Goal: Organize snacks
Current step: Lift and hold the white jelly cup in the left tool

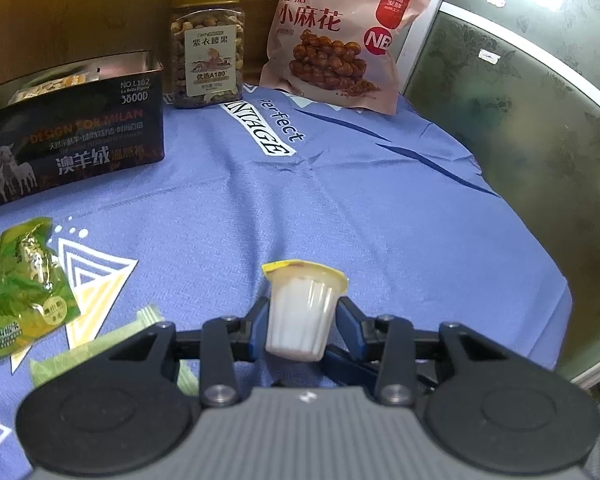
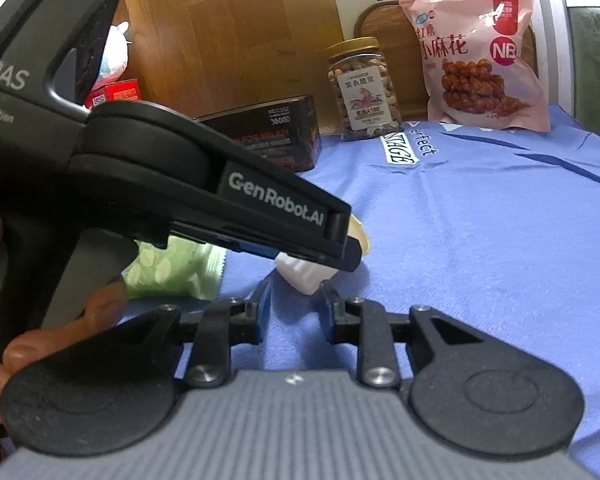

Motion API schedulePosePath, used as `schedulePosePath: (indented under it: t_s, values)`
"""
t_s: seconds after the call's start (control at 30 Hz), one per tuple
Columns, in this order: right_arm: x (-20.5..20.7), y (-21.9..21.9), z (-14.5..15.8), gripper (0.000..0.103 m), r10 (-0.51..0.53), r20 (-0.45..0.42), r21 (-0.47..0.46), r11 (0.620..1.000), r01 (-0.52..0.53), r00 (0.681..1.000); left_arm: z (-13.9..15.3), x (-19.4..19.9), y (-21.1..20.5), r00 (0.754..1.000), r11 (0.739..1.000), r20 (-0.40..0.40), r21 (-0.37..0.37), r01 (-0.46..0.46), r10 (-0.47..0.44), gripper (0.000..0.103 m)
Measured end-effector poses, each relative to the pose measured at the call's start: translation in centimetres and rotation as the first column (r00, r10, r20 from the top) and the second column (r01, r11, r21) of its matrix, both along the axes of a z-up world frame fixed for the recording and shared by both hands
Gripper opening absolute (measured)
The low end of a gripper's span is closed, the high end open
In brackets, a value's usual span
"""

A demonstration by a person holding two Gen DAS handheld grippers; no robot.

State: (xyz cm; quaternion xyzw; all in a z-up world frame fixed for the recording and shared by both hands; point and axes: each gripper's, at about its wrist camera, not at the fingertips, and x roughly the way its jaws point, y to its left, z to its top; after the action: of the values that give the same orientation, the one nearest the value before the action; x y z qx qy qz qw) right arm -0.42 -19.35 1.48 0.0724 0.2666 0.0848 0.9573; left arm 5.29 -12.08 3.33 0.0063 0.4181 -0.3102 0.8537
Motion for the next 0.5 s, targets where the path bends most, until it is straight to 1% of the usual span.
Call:
schedulePosePath:
  t_s: [0.17,0.37,0.5]
  values:
    - [-0.4,-0.2,0.2,0.031,-0.001,0.006,0.012,1.000,0.001,1.000,-0.1,0.0,-0.4,1.000,1.000,0.008,0.007,0.009,-0.009,0.036]
    - [-0.4,-0.5,0.1,0.031,-0.009,-0.001,0.022,1.000,0.009,1.000,-0.3,0.3,-1.8,0.998,0.998,0.048,0.039,0.049,-0.050,0.036]
    - [-0.5,-0.7,0.2,0.031,-0.025,-0.003,0.028,0.999,0.025,1.000,-0.3,0.5,-2.1,0.997,0.998,0.047,0.039,0.052,-0.054,0.036]
